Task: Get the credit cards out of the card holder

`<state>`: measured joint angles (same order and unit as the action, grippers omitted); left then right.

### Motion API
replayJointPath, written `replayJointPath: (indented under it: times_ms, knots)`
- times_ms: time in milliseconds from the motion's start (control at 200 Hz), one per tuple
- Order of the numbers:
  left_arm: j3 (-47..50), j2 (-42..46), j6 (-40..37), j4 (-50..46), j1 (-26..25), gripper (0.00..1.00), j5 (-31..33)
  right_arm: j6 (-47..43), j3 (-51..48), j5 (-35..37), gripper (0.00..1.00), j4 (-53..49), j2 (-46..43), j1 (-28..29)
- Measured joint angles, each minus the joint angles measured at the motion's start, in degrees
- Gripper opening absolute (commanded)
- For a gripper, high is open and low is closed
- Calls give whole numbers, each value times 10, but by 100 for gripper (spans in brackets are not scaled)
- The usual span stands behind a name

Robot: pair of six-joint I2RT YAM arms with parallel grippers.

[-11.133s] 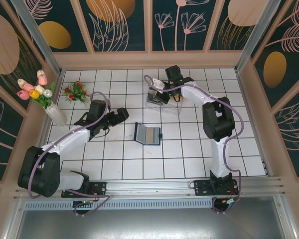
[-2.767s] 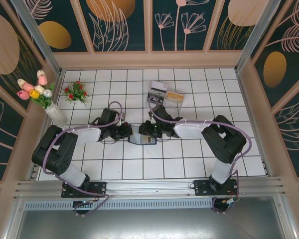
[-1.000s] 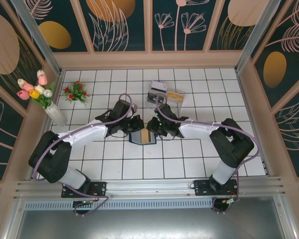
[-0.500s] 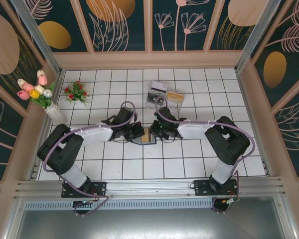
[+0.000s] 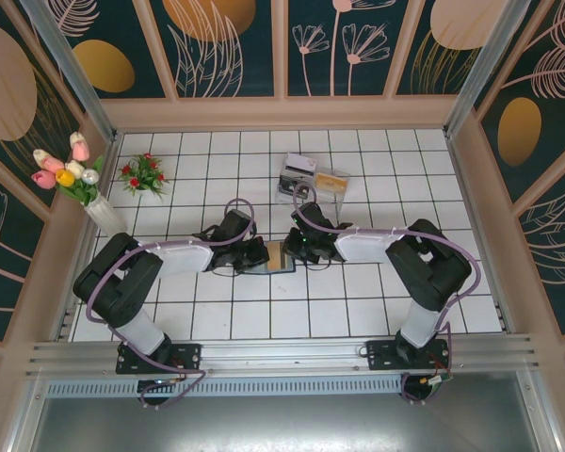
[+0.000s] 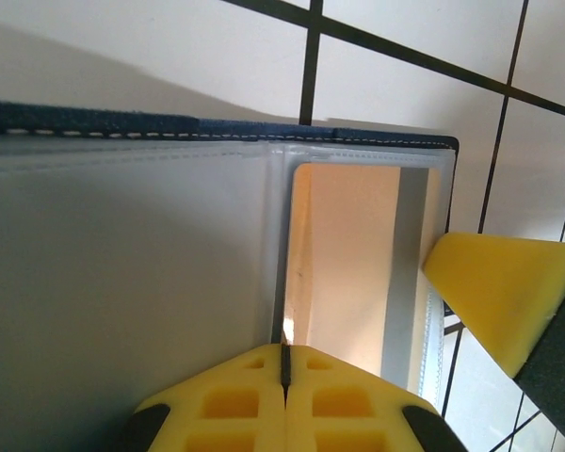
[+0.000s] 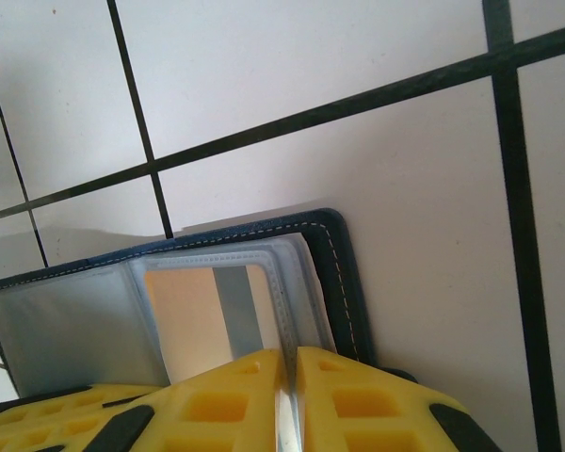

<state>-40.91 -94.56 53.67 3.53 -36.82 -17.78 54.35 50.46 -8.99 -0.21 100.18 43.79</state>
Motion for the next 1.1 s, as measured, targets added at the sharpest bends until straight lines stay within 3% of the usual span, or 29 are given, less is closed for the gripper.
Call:
replayJointPath:
  times_ms: [335, 636, 1101]
  knots:
    - [14, -1, 11, 28, 3, 18, -7, 0, -4, -5, 15, 7, 0, -2]
    - [61, 3, 37, 114, 37, 25, -72, -3, -4, -10, 14, 17, 7, -3]
    - [80, 7, 41, 147, 65, 21, -129, -10, -3, -16, 14, 25, 11, -3]
